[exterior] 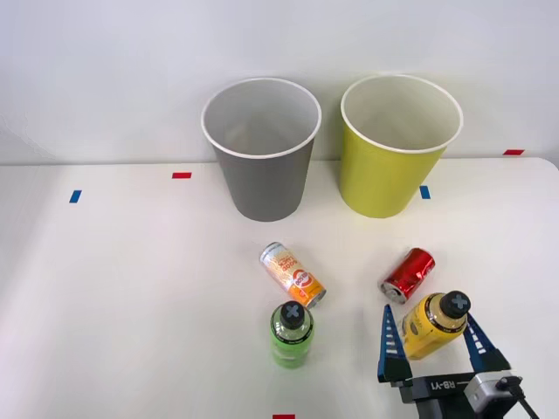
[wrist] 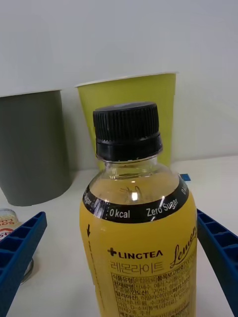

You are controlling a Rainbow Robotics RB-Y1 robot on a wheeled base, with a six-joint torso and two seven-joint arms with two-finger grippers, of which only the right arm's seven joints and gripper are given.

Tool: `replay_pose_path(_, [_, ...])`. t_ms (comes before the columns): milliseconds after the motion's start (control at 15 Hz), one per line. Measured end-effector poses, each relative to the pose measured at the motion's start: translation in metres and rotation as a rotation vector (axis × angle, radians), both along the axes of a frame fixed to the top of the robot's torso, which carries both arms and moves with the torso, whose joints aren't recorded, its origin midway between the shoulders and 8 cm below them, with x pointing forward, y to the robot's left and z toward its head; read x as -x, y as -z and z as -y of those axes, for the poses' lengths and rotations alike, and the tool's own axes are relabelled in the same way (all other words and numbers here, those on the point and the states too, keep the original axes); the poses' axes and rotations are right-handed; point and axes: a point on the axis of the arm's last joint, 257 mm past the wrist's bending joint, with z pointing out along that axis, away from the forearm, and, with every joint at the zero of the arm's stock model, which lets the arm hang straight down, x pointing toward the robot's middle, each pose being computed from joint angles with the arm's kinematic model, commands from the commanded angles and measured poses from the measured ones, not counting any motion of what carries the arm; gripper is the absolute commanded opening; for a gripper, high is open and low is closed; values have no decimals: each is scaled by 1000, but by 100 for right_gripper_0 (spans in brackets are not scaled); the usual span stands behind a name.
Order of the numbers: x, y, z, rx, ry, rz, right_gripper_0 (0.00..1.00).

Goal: Put cans in the gray bin, plastic bottles in the light green bin

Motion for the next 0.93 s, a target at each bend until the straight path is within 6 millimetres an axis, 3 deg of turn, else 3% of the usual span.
replay_pose_path(400, [-16,0,4,16,14,-13,98])
replay_pose_path(467, [-17,0,5,16,15,-13,62])
replay_pose_path(533, [-17,0,5,19,16,-13,11])
replay_pose_path(600, [-17,1,4,28,16,-13,0])
replay_pose_path(933, [-16,-1,2,76,13,-4,0])
